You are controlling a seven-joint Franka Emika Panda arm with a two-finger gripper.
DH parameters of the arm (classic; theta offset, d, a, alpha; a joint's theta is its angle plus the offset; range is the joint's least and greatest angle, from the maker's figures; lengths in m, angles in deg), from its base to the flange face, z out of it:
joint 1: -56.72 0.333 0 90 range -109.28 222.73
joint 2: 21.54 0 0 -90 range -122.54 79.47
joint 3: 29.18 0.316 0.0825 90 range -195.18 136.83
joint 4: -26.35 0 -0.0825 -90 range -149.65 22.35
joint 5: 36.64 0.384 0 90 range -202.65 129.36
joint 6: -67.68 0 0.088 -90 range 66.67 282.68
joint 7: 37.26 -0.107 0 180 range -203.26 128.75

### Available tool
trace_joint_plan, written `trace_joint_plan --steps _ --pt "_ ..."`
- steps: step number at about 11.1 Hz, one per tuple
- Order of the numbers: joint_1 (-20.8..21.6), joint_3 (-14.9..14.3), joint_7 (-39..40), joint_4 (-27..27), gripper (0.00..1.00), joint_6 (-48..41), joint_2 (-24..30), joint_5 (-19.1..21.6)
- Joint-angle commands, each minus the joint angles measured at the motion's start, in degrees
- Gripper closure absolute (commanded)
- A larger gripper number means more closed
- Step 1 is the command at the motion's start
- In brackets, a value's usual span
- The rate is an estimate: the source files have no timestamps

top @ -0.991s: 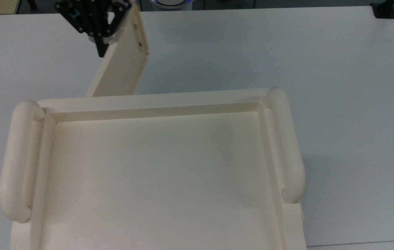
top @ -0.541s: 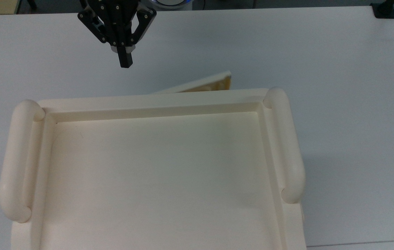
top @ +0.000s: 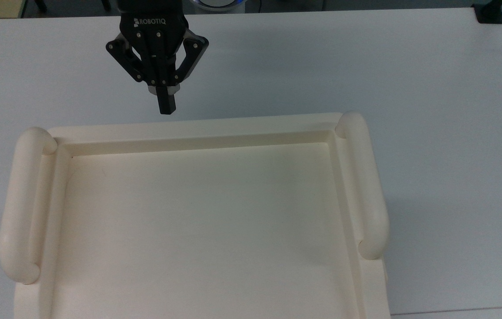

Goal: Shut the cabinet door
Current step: 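Press the door flush against the cabinet front with the gripper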

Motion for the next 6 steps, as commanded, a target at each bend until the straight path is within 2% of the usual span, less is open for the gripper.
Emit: trace_joint_plan --steps 1,5,6 --pt "0.9 0.2 0.9 -4.9 1.00 -1.4 1.3 -2.6" --pt "0.8 0.1 6.6 -5.5 1.00 -20.6 4.1 -7.5" --pt "0.9 0.1 8.0 -5.5 1.00 -25.9 5.2 -10.0"
